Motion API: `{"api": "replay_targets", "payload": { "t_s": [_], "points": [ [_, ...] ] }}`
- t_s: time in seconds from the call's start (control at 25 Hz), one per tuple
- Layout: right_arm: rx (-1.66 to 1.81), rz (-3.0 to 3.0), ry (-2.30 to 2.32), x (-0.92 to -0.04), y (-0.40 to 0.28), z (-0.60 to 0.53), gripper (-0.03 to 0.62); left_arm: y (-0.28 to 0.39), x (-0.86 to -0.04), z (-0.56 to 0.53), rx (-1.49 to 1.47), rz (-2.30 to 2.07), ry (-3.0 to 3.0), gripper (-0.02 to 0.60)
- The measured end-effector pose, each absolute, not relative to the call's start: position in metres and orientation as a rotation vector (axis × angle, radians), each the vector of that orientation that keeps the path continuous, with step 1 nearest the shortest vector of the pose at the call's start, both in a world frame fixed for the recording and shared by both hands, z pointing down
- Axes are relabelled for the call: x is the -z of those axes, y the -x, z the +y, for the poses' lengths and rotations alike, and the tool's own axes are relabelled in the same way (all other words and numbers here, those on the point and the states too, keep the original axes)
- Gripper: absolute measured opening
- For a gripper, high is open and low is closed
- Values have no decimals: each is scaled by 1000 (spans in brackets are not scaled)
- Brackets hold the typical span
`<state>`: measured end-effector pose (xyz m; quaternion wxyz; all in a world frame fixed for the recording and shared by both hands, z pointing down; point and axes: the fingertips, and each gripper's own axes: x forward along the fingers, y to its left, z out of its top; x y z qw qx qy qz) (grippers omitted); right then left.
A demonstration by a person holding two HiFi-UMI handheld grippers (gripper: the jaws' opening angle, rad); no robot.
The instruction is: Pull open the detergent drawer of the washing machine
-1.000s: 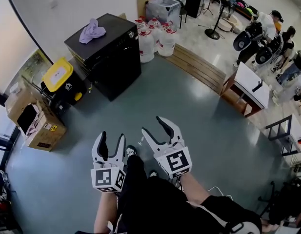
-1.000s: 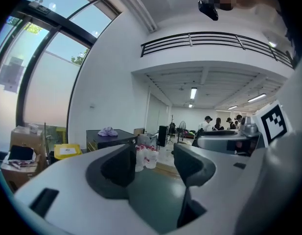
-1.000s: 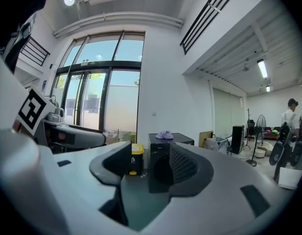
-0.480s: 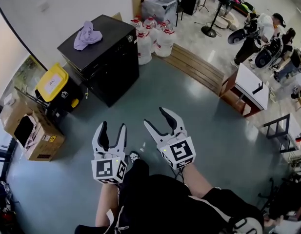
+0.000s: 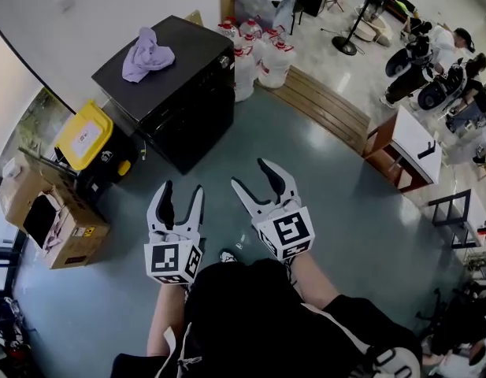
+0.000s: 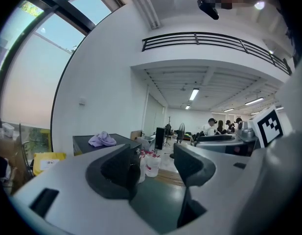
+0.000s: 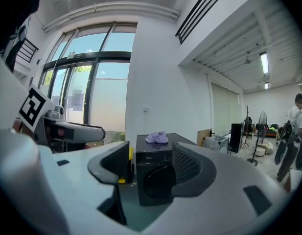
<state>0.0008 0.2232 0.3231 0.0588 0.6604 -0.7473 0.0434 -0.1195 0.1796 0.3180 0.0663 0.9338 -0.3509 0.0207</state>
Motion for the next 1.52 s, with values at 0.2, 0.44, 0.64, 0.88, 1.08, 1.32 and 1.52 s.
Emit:
{"api": "replay_targets", "payload": {
  "t_s": [0.2, 0.44, 0.64, 0.88, 1.08, 1.32, 1.52],
  "points": [
    [-176, -2269, -1985, -338, 5, 171, 273, 126, -335, 123, -96, -1074, -2772, 262],
    [-212, -2292, -1924, -351, -7, 105, 273, 124, -357, 64, -128, -1119, -2698, 262],
    [-236, -2354, -1815, -369, -22, 29, 273, 113, -375, -3, -142, -1214, -2636, 262],
    [-298, -2431, -1603, -392, -37, -64, 273, 97, -397, -80, -204, -1336, -2522, 262],
    [-354, -2472, -1436, -424, -42, -130, 273, 95, -428, -133, -253, -1445, -2406, 262],
    [-456, -2482, -1227, -478, -38, -175, 272, 107, -473, -168, -300, -1582, -2246, 262],
    [-438, -2456, -1096, -520, -27, -203, 272, 124, -508, -194, -293, -1657, -2144, 262]
  ]
}}
